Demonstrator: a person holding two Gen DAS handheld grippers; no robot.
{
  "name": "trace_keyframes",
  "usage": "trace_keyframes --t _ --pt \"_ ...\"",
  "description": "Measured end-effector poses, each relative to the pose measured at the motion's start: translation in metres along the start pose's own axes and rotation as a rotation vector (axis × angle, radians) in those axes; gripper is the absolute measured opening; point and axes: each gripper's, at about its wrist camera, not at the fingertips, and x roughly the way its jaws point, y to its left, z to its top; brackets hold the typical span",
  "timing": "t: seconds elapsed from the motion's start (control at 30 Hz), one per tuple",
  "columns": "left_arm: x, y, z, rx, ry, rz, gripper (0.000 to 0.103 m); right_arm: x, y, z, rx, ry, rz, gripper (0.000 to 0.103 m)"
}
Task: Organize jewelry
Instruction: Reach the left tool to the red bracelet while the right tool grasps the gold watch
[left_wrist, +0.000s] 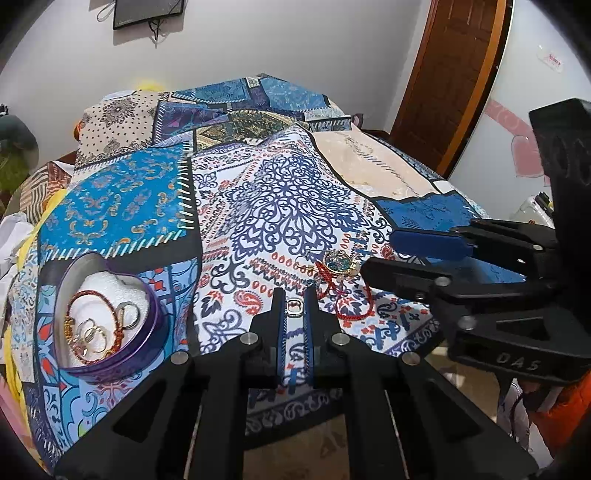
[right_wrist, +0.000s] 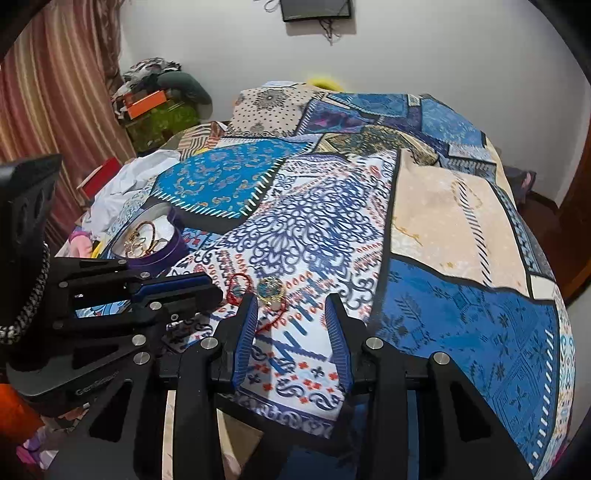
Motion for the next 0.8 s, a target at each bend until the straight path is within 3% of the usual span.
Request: trace_keyframes --t 0.27,0.8 --pt "-0.012 0.012 -0.002 -0.03 -0.021 0.009 0.008 0.019 0.007 0.002 -0.021 0.042 0.012 0.011" --pt "-0.029 0.012 0.0 -0.043 -0.058 0.013 0.008 -0.005 0.006 0.006 0.003 -0.028 -0.002 0.007"
